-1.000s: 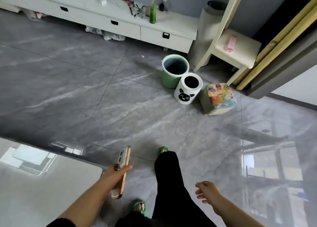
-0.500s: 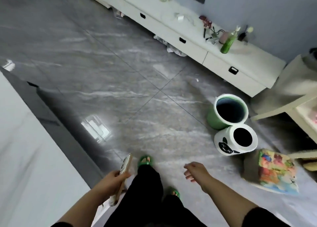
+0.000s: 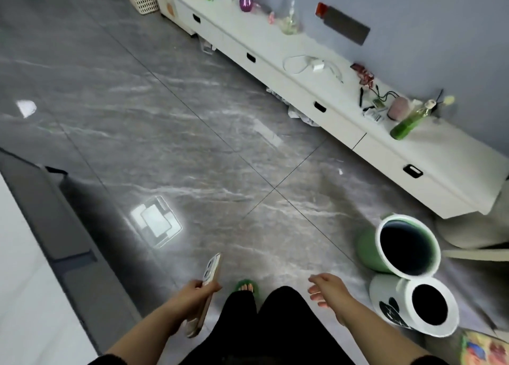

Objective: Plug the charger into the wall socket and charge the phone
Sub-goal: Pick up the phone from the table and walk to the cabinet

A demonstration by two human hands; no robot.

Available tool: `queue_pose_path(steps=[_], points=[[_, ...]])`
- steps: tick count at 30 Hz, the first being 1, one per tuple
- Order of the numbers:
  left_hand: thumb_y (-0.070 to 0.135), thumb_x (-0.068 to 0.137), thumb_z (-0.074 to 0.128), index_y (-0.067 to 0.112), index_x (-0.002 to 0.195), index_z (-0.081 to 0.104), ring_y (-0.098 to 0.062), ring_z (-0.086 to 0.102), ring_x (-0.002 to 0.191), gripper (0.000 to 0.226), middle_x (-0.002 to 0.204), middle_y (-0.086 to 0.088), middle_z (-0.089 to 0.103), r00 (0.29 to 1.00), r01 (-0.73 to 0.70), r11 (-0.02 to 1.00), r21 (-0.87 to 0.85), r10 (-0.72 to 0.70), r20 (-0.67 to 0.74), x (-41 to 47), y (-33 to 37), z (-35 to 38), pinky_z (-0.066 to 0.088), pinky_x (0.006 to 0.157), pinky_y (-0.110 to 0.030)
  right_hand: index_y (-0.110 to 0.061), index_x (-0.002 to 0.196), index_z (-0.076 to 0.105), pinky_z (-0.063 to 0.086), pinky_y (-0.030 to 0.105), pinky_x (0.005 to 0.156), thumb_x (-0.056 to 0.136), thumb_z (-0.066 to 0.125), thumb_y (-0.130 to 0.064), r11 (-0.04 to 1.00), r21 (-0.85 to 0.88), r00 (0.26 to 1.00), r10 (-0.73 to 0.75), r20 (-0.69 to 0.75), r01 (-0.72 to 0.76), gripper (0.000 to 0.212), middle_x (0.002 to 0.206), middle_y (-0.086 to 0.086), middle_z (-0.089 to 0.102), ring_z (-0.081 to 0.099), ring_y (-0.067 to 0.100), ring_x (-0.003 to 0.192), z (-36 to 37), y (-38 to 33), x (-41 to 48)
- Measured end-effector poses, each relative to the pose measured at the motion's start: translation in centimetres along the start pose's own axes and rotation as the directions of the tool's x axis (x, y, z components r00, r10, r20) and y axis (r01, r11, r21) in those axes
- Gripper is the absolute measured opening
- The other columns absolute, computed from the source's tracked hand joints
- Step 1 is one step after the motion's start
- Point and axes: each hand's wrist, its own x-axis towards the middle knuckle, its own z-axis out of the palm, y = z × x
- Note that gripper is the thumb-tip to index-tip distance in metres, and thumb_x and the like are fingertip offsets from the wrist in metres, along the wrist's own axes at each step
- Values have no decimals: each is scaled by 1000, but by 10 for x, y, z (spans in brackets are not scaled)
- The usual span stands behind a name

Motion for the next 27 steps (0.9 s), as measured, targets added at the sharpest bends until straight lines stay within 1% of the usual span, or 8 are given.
queue_pose_path(steps=[3,6,9,12,16,19,23,27], points=[[51,62,68,8,103,63,-23,55,78,60,81,-9,53,1000,-19,1000,-2,19,22,31,63,-7,35,58,-28,-5,96,63,43,28,60,96,53,-21,996,26,996,87,14,-88,19,79,12,65,57,23,63,-26,-22,25],[55,64,69,10,106,62,-24,57,83,62,86,-9,52,997,-38,999,-10,39,60,65,127,-13,36,67,-31,-5,96,63,42,27,59,96,54,-21,986,35,986,163,17,-164,19,76,12,64,55,23,59,-53,-45,57],[56,64,68,11,111,60,-29,61,96,66,95,-10,54,998,-38,999,-20,39,57,96,191,-18,40,73,-34,-6,93,64,40,22,53,93,56,-19,983,19,983,181,-21,-180,16,69,10,65,56,21,51,-74,-78,94],[55,68,68,9,110,60,-28,58,92,63,91,-10,52,999,-42,998,-47,43,28,126,249,-21,39,72,-35,-7,91,65,39,22,48,92,57,-18,983,27,983,181,-14,-180,13,64,8,66,57,18,46,-94,-132,136],[40,85,65,8,102,62,-21,60,77,36,75,-3,58,1000,-29,996,-80,29,3,159,316,-31,42,65,-29,-8,88,66,39,17,40,92,57,-18,994,-10,994,105,-14,-105,14,61,6,67,57,13,39,-109,-236,180],[34,88,63,10,91,63,-12,60,57,24,52,7,62,999,-33,993,-117,33,-2,180,362,-46,43,53,-24,-12,83,65,40,19,45,92,56,-19,999,-38,1000,-2,-11,1,14,65,5,67,58,12,43,-111,-328,205],[35,88,62,15,85,62,-17,63,72,20,79,-3,63,1000,-2,988,-156,2,-3,207,417,-74,46,59,-27,-16,83,65,41,23,53,92,55,-20,993,-5,993,-120,-5,120,14,71,5,68,60,14,54,-109,-438,237],[39,86,65,16,89,63,-19,65,79,24,83,-4,64,1000,-7,993,-122,8,4,247,475,-108,46,60,-28,-18,84,65,43,25,59,93,54,-22,990,26,990,-142,3,141,15,75,4,69,63,16,61,-108,-515,271]])
